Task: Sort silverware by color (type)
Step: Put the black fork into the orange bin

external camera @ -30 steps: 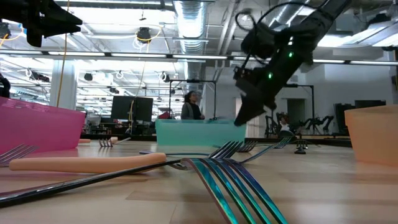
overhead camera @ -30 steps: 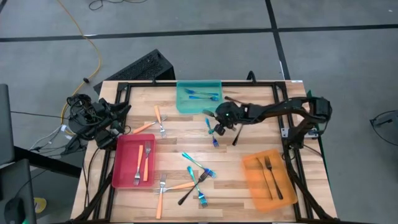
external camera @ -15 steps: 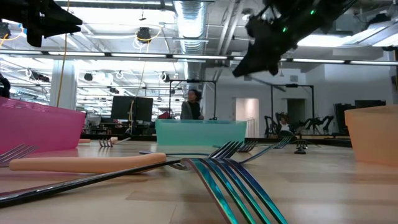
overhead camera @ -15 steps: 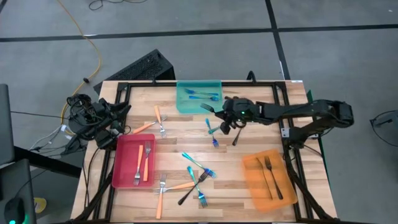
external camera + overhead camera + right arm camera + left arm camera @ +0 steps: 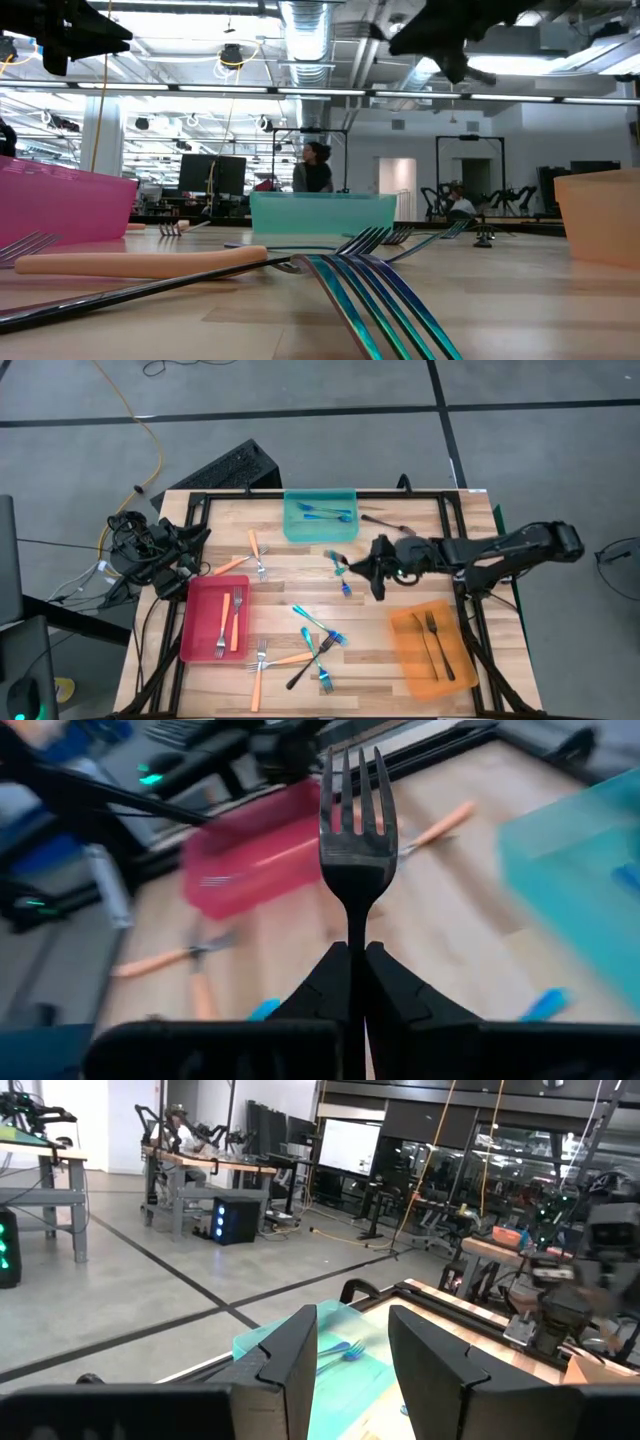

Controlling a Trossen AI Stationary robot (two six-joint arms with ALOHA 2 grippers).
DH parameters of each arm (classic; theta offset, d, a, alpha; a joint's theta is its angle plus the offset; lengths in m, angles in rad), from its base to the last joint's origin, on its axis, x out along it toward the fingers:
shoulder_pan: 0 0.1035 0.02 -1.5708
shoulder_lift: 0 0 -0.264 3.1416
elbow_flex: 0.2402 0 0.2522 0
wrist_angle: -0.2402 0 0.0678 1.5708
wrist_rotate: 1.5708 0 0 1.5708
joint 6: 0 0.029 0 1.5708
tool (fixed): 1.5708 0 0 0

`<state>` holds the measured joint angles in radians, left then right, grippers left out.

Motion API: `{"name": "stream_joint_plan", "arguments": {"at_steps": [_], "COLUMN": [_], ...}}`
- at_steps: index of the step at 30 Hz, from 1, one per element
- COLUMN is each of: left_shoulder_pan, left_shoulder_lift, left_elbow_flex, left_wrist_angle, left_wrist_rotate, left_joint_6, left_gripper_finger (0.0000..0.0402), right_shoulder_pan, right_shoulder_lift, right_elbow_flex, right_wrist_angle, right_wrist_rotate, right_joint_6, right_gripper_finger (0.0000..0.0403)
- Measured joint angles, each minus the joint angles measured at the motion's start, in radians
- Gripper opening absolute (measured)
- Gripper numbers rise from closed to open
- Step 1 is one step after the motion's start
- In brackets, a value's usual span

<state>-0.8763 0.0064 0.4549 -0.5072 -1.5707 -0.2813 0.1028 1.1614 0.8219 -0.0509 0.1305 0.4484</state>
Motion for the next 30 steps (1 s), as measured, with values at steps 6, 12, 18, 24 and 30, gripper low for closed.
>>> {"name": "stream_joint_plan", "arguments": {"at_steps": [6,12,18,24,30], "left_shoulder_pan": [0.000,0.000,0.000,0.000,0.000], "left_shoulder_lift": [0.000,0.000,0.000,0.000,0.000], "left_elbow_flex": [0.000,0.000,0.000,0.000,0.000], "left_wrist_angle": [0.000,0.000,0.000,0.000,0.000], "left_wrist_rotate": [0.000,0.000,0.000,0.000,0.000], "left_joint_6": [0.000,0.000,0.000,0.000,-0.001], "left_gripper_finger": [0.0112,0.0112,0.0112,0.0112,0.0112], "right_shoulder_pan": [0.131,0.266,0.404,0.517,0.568], "right_shoulder_lift": [0.003,-0.027,-0.077,-0.124,-0.130], "right_elbow_flex": [0.000,0.000,0.000,0.000,0.000], "right_wrist_angle": [-0.019,-0.136,-0.184,-0.296,-0.480], "right_wrist_rotate": [0.025,0.126,0.316,0.563,0.650], "right_joint_6": [0.182,0.413,0.545,0.660,0.828], "right_gripper_finger": [0.0032,0.0033,0.0033,0.0033,0.0033]}}
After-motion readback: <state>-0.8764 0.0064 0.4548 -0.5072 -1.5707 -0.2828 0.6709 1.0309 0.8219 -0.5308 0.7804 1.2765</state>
